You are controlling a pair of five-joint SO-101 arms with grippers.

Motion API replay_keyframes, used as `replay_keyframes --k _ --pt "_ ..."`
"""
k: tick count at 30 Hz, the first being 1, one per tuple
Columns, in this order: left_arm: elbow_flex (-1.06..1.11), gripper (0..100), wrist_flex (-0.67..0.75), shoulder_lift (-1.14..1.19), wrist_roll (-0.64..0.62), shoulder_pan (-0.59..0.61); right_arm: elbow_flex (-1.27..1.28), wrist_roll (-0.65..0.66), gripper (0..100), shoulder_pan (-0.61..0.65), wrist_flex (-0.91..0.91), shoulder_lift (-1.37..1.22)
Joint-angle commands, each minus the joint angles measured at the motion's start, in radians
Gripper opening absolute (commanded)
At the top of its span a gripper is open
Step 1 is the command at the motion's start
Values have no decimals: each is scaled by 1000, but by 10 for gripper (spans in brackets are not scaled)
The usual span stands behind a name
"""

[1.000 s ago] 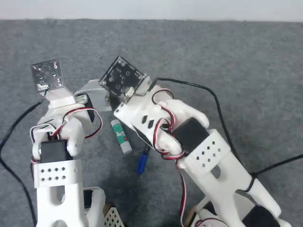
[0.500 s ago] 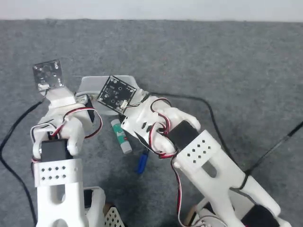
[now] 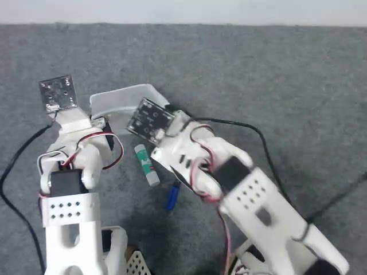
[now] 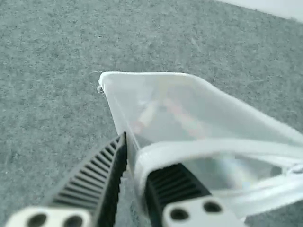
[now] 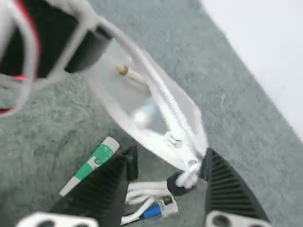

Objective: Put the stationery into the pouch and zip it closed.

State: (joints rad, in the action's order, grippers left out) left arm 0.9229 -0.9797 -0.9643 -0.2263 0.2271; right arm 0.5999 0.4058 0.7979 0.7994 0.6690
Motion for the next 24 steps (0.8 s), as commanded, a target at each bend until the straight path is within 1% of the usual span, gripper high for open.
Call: replay_keyframes --k 1,4,13,17,18,21,24 --pt "-24 11 49 -6 -18 0 -6 12 212 -13 47 150" --pt "-24 11 49 -6 -18 0 -5 12 186 -13 64 199" --pt "-25 11 49 -6 -18 3 -5 8 111 -18 64 216" --pt "-27 11 49 -8 -18 9 -3 5 107 -19 64 206" --pt "-28 11 49 -8 -20 29 -3 0 108 -19 71 206" --pt "-42 11 49 -8 -37 84 -5 -64 109 -33 113 206" --pt "-47 11 48 -8 -60 115 -5 -112 110 -48 139 205"
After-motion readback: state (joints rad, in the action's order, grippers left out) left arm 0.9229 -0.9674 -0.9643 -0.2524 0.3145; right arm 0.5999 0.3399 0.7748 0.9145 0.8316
